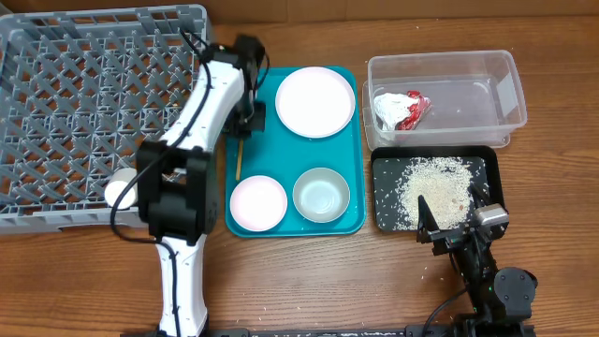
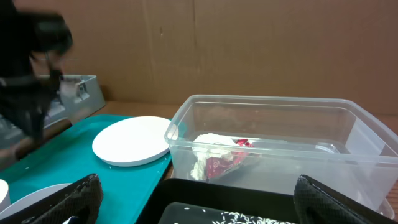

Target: Sort waste into correct bins and load items into the dishwasher

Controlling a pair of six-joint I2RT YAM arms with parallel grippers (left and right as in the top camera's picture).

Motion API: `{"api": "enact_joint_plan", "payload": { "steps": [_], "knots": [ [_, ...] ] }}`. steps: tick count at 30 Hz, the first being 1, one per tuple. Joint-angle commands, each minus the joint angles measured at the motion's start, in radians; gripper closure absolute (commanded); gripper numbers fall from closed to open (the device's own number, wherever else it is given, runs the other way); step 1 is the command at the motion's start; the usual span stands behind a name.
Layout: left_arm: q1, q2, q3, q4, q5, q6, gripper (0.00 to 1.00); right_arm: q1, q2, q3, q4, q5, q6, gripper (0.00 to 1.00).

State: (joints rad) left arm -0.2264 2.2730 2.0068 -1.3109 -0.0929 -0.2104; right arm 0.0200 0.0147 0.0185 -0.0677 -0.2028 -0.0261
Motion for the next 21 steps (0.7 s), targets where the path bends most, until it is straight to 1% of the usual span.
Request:
{"api": "enact_joint_plan", "payload": {
  "steps": [1, 3, 5, 7, 10, 15, 21],
  "knots": [
    [0.012, -0.221, 0.085, -0.029, 0.004, -0.041, 0.96, -0.003, -0.012, -0.011, 0.007, 0.002, 0.004, 0.0],
    [0.014, -0.288, 0.084, -0.041, -0.041, -0.054, 0.96, -0.003, -0.012, -0.011, 0.007, 0.002, 0.004, 0.0],
    [0.023, -0.325, 0.084, -0.064, -0.126, -0.092, 0.96, -0.003, -0.012, -0.011, 0.007, 0.002, 0.004, 0.0],
    [0.039, -0.332, 0.083, -0.084, -0.196, -0.108, 0.96, -0.003, -0.012, -0.011, 0.007, 0.002, 0.004, 0.0],
    [0.076, -0.316, 0.052, -0.088, -0.249, -0.099, 0.96, -0.003, -0.012, -0.011, 0.007, 0.002, 0.004, 0.0],
    [0.149, -0.253, -0.052, -0.026, -0.248, -0.068, 0.96, -0.003, -0.012, -0.011, 0.007, 0.002, 0.004, 0.0],
    [0.205, -0.168, -0.064, -0.004, -0.187, -0.052, 0.96, -0.003, -0.012, -0.011, 0.007, 0.002, 0.004, 0.0]
  ]
}}
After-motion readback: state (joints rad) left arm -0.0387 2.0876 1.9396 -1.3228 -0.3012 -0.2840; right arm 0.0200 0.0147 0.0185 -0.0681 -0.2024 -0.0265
